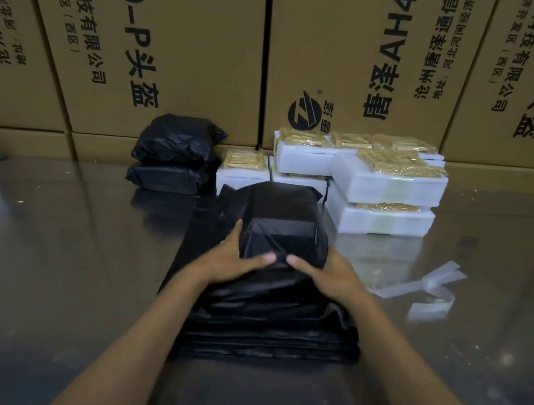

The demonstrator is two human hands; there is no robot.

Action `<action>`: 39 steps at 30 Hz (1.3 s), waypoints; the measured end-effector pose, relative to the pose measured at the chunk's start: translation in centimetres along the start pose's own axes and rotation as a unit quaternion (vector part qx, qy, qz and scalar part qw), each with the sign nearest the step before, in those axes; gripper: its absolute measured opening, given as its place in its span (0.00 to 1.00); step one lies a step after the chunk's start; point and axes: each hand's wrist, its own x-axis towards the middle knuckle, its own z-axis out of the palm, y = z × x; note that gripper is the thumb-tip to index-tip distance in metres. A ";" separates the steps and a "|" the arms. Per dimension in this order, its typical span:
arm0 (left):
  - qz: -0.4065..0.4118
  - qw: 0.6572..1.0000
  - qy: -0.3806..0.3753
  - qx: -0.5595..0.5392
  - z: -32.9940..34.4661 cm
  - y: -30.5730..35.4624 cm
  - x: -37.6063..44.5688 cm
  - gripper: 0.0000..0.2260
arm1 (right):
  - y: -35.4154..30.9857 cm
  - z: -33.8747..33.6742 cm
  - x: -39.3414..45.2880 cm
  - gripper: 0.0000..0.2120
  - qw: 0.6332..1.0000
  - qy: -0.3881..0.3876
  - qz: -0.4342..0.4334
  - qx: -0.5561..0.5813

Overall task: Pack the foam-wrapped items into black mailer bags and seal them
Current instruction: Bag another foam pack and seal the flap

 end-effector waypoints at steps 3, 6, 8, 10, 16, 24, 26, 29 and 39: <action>0.026 0.989 0.132 0.067 2.2 -1.8 0.5 0.47 | 2.5 1.2 0.2 0.26 0.990 0.090 -0.009 -0.110; 0.028 0.974 0.183 0.133 2.7 -1.1 0.2 0.42 | 2.6 1.2 0.6 0.24 0.987 0.109 0.004 -0.121; 0.033 0.967 0.208 0.143 3.0 -0.5 -0.5 0.39 | 2.3 1.3 0.2 0.19 0.981 0.139 -0.018 -0.131; 0.038 0.958 0.245 0.142 3.1 0.2 -1.3 0.37 | 1.9 1.1 -0.4 0.14 0.974 0.181 -0.050 -0.129; 0.030 0.915 0.344 0.209 4.0 2.0 -4.0 0.39 | 0.8 -1.2 -1.9 0.19 0.970 0.190 -0.057 -0.142; 0.005 0.958 0.230 0.173 3.6 -0.5 -5.6 0.42 | 1.1 -1.1 -4.3 0.18 0.989 0.110 -0.001 -0.095; -0.016 0.959 0.174 0.221 3.2 -1.5 -5.8 0.44 | 1.3 -1.4 -4.6 0.32 0.992 0.098 -0.008 -0.082; -0.051 0.983 0.071 0.160 1.4 -1.9 -6.0 0.54 | 1.1 -1.6 -4.9 0.47 0.995 0.090 -0.034 -0.023; -0.014 0.987 0.044 0.153 1.3 -1.7 -5.1 0.40 | 2.5 -1.0 -2.7 0.37 0.996 -0.024 -0.036 -0.073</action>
